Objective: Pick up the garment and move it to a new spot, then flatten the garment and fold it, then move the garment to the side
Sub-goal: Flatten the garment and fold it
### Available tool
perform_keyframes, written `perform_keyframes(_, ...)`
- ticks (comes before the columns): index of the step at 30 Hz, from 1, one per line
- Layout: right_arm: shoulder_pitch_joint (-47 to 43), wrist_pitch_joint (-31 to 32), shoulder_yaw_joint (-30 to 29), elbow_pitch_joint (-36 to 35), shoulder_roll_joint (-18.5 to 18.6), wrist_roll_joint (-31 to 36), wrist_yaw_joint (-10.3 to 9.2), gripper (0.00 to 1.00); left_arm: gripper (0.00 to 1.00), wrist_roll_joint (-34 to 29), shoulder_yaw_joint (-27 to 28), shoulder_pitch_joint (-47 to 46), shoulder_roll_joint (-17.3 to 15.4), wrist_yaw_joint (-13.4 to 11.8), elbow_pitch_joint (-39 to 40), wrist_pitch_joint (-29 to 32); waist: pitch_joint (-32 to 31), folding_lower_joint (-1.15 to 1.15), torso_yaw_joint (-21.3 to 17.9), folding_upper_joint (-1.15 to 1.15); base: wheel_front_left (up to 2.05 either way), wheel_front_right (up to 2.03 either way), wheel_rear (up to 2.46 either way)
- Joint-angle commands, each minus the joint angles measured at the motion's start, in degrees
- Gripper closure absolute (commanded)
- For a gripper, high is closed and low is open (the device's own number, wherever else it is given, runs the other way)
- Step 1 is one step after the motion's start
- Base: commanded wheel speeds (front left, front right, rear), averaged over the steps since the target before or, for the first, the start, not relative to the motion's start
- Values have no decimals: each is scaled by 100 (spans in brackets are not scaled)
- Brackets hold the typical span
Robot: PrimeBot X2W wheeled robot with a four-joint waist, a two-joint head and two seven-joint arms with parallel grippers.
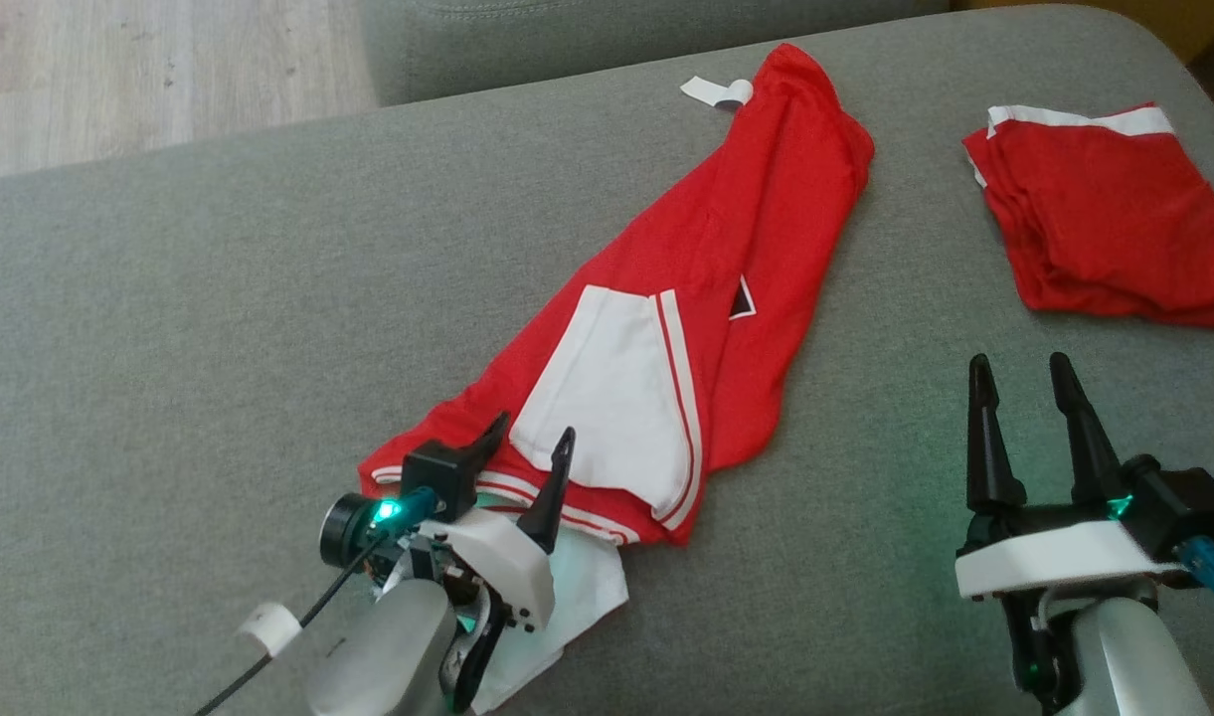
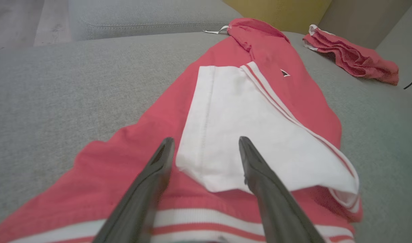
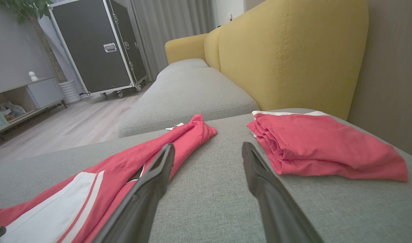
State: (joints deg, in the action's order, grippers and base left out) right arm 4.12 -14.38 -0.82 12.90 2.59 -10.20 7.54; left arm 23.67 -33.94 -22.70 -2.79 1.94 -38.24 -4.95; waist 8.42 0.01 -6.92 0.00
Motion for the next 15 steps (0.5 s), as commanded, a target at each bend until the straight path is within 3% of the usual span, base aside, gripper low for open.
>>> perform_keyframes(1,214,-62,136,-138,29,-53,-5,0,0,58,129,-275,-9,-67,14,-52,12,-1,-12,0,0,0,0)
perform_keyframes(5,222,-62,145,-131,29,-53,-5,0,0,87,87,-317,-9,-125,-171,10,24,-1,-21,0,0,0,0)
perform_keyframes(15,231,-62,171,-81,29,-68,-5,0,0,289,-171,-399,-9,19,-337,24,14,-1,-46,0,0,0,0)
